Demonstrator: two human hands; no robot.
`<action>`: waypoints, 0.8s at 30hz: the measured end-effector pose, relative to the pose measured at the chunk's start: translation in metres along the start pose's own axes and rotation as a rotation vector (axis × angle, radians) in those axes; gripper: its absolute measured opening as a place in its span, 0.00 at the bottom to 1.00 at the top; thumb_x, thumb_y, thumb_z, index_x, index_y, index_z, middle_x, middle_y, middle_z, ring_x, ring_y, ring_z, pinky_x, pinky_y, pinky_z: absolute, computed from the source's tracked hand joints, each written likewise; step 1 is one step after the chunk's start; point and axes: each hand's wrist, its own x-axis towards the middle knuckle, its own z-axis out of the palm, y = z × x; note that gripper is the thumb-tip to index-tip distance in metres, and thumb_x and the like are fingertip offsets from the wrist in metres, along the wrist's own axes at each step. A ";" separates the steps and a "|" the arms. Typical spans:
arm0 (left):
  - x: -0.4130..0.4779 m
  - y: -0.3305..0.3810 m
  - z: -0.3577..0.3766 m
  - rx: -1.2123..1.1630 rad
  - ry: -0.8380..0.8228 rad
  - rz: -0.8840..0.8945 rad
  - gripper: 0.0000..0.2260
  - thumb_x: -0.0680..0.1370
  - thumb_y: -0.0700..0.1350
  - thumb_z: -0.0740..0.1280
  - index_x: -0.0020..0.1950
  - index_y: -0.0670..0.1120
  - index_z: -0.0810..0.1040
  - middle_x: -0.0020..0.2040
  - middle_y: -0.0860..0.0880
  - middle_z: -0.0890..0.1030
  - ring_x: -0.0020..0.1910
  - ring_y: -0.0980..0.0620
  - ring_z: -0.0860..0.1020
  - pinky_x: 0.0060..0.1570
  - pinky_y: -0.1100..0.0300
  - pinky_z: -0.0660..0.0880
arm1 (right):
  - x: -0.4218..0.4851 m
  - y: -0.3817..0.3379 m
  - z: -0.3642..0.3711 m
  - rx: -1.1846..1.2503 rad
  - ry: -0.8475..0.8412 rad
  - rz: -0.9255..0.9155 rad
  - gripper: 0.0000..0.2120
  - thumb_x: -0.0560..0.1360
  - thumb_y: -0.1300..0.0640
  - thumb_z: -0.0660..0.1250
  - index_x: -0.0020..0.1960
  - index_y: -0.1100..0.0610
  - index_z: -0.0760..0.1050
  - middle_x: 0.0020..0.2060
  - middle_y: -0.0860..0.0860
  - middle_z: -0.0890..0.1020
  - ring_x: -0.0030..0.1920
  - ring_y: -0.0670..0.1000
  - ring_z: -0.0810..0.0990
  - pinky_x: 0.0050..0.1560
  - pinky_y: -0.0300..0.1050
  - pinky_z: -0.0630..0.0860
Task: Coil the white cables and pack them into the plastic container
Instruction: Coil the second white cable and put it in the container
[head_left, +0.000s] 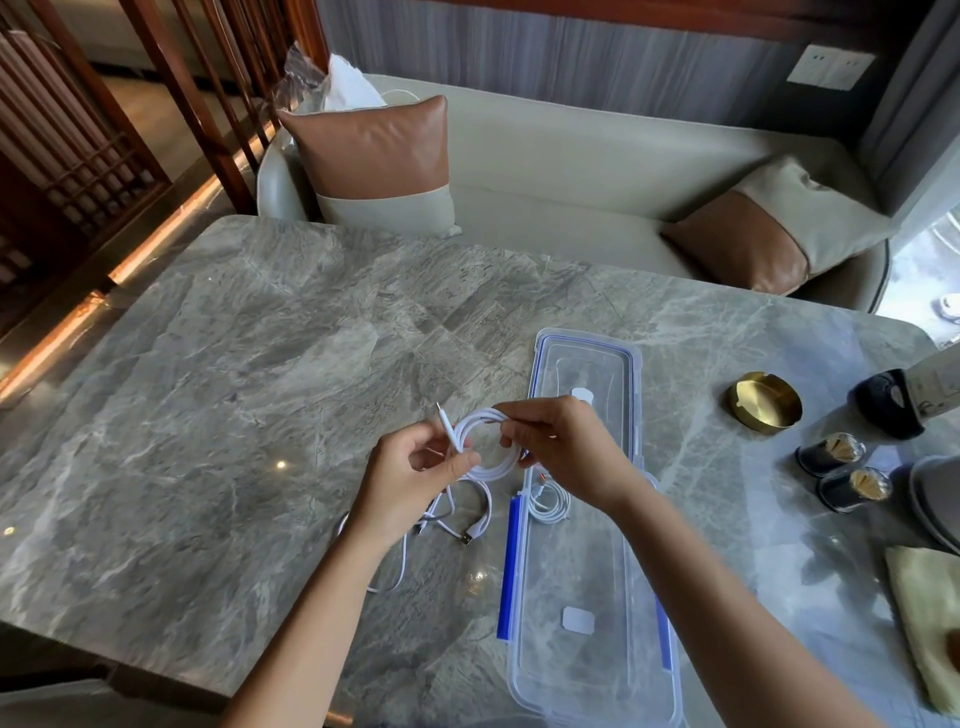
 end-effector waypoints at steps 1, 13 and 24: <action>-0.001 0.000 0.001 -0.055 0.007 -0.026 0.04 0.71 0.38 0.72 0.44 0.44 0.82 0.37 0.49 0.83 0.35 0.60 0.78 0.36 0.69 0.75 | -0.001 0.001 0.002 0.030 0.036 0.006 0.11 0.76 0.63 0.63 0.50 0.51 0.82 0.32 0.46 0.80 0.34 0.53 0.81 0.40 0.47 0.82; -0.009 0.005 0.024 -0.506 0.202 -0.187 0.04 0.73 0.41 0.68 0.45 0.45 0.83 0.39 0.48 0.80 0.27 0.62 0.72 0.37 0.65 0.72 | -0.005 -0.004 0.013 0.263 0.168 0.019 0.11 0.76 0.64 0.65 0.50 0.49 0.80 0.33 0.50 0.80 0.35 0.49 0.79 0.38 0.41 0.80; -0.003 0.011 0.016 -0.137 0.104 -0.040 0.05 0.72 0.43 0.71 0.40 0.53 0.84 0.42 0.50 0.83 0.39 0.57 0.77 0.43 0.66 0.74 | -0.010 -0.009 0.012 0.315 0.308 0.010 0.20 0.74 0.66 0.67 0.43 0.38 0.79 0.30 0.41 0.82 0.36 0.45 0.80 0.36 0.39 0.81</action>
